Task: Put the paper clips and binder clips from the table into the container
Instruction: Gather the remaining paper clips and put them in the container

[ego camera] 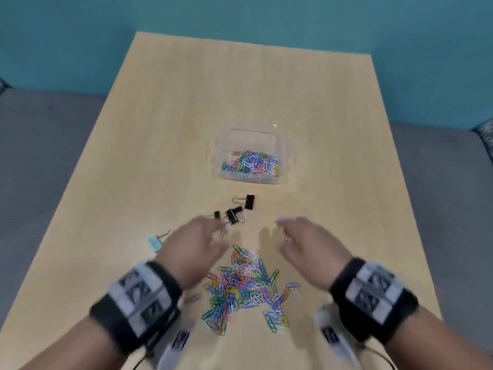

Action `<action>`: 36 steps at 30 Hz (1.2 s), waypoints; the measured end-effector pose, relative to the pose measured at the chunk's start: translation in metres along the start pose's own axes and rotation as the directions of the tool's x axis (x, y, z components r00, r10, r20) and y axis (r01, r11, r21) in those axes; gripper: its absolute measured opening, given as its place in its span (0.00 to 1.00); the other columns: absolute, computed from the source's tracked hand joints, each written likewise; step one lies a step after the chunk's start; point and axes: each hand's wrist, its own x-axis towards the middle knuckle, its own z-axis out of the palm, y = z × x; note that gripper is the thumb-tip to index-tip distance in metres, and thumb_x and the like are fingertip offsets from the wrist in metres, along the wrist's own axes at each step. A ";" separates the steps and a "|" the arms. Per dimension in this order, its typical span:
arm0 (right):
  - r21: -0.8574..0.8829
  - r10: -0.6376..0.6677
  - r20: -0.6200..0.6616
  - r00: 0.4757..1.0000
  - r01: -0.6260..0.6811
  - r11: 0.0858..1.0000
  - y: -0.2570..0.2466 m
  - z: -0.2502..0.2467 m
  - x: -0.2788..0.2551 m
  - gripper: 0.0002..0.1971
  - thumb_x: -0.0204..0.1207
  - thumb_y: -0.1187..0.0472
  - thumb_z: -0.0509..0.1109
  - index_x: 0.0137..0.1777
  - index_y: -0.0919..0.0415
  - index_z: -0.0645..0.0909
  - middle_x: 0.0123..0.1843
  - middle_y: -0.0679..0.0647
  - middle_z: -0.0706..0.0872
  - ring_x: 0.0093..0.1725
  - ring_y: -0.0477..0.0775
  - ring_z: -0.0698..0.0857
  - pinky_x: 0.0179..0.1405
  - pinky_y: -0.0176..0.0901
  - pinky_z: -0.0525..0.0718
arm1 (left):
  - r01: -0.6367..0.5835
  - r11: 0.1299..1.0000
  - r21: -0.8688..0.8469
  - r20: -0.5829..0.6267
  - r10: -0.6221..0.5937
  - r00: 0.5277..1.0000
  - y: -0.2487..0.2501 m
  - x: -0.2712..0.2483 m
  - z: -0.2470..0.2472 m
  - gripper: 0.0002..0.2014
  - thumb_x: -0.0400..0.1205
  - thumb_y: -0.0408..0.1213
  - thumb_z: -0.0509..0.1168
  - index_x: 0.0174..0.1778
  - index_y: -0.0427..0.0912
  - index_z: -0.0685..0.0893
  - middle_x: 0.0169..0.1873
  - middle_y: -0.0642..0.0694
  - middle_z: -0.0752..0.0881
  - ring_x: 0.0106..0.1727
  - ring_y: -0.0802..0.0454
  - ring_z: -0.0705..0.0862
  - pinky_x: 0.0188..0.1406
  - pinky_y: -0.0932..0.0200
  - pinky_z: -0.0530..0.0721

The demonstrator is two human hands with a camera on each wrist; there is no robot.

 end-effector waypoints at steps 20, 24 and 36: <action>-0.309 -0.155 -0.010 0.988 0.144 0.940 -0.020 0.103 -0.028 0.32 0.62 0.69 0.74 0.68 0.61 0.71 0.60 0.60 0.77 0.54 0.64 0.74 0.46 0.53 0.84 | -0.200 0.910 0.363 -0.089 0.247 0.965 -0.014 -0.037 0.098 0.27 0.65 0.35 0.73 0.62 0.48 0.78 0.54 0.45 0.78 0.49 0.43 0.73 0.45 0.51 0.83; -0.320 -0.180 0.010 0.984 0.174 0.931 -0.027 0.093 -0.026 0.26 0.64 0.75 0.62 0.64 0.63 0.73 0.58 0.62 0.75 0.54 0.66 0.73 0.42 0.51 0.74 | -0.206 0.893 0.400 -0.067 0.253 0.965 -0.015 -0.031 0.097 0.18 0.65 0.27 0.69 0.47 0.50 0.80 0.43 0.48 0.76 0.40 0.47 0.70 0.35 0.54 0.78; -0.262 -0.128 0.068 0.989 0.142 0.955 -0.020 0.076 -0.024 0.21 0.66 0.77 0.60 0.57 0.59 0.69 0.55 0.58 0.72 0.44 0.58 0.68 0.39 0.48 0.62 | -0.157 0.897 0.414 0.072 0.140 0.988 -0.024 -0.030 0.087 0.21 0.60 0.32 0.78 0.43 0.50 0.76 0.38 0.52 0.75 0.34 0.51 0.71 0.24 0.55 0.73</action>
